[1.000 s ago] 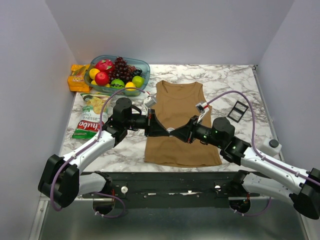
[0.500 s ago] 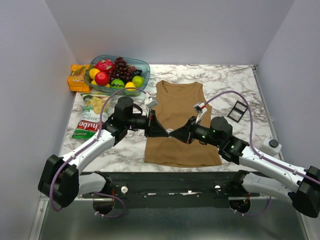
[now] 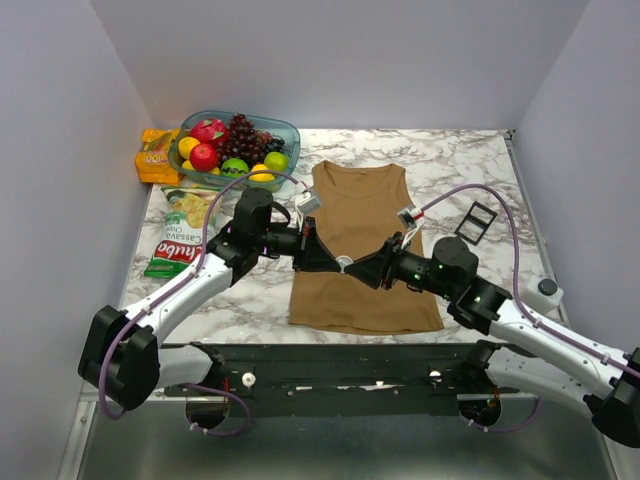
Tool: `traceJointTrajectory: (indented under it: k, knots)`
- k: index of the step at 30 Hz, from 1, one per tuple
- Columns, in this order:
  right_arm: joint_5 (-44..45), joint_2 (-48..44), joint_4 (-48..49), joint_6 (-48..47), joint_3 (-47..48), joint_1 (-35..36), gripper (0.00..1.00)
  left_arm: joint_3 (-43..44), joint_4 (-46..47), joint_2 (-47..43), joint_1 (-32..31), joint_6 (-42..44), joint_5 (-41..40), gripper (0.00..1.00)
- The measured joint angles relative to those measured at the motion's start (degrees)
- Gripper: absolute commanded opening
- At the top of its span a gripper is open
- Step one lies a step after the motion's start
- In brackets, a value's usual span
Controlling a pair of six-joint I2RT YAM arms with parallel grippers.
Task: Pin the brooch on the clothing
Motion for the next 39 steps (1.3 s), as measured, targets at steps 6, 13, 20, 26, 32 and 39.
traceJointTrajectory:
  k: [6,13,20,26,32,39]
  knots:
    - [1.99,-5.53,-3.5,-0.2,-0.11,-0.02,0.6,0.02,-1.31,1.14,0.83,0.28,-2.03,0.0]
    - [8.63,-9.25,-8.94,-0.52,0.63,0.0,0.69,3.28,-12.59,1.64,1.57,7.1,-16.26,0.0]
    - [16.52,-4.85,-15.63,-1.9,4.57,-0.98,0.71,14.6,-23.76,8.09,1.42,13.57,-37.88,0.0]
    - [15.3,2.16,-15.17,-2.82,5.27,-10.93,0.7,26.01,-31.5,18.71,-0.92,17.84,-53.0,0.0]
    - [14.8,9.7,-13.81,-2.84,5.27,-16.28,0.7,38.38,-39.85,32.98,-3.43,20.83,-65.7,0.0]
    - [15.1,9.01,-11.13,-3.74,5.09,-16.31,0.7,52.85,-47.8,45.42,-5.75,24.35,-76.61,0.0]
